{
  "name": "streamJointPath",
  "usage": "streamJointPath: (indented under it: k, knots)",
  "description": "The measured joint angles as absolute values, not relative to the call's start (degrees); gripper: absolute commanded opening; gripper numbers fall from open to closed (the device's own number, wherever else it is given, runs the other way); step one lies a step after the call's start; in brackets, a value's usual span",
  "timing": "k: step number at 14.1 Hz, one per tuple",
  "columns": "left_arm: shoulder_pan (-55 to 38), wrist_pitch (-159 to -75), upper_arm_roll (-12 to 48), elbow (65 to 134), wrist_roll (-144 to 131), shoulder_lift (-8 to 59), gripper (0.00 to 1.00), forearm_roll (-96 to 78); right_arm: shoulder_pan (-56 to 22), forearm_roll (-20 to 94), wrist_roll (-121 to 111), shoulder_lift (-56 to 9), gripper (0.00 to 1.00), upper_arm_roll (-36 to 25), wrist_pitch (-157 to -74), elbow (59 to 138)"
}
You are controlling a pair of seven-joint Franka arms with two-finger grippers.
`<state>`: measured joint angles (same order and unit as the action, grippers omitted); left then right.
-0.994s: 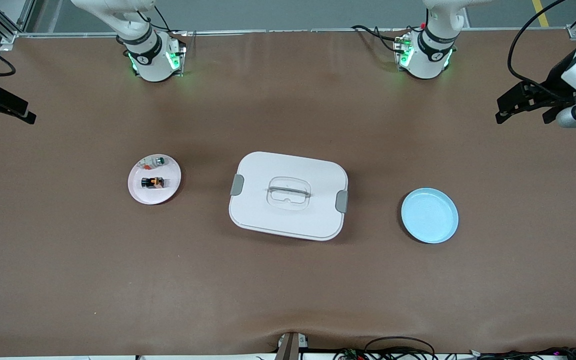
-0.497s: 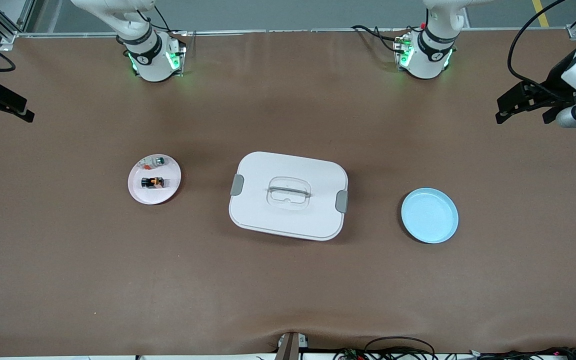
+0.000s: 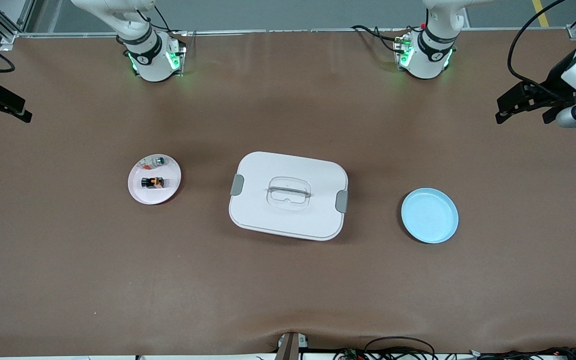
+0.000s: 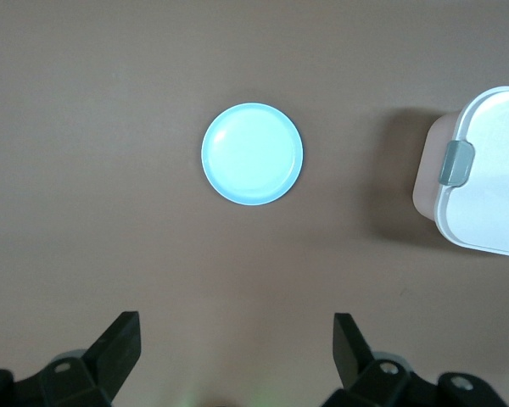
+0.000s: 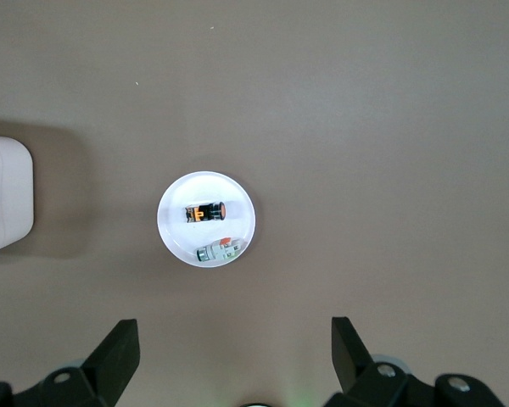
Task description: Transfer orange switch to right arm and place
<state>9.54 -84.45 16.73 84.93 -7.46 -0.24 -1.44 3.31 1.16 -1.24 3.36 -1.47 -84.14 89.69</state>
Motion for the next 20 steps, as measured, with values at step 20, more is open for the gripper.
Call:
streamJointPath:
  k: [20]
  knots:
    - [9.55,-84.29,16.72,85.5,-9.27,-0.21,1.0,-0.65,3.31,1.06,-1.24,3.37,1.0,-1.45,-84.35,89.83]
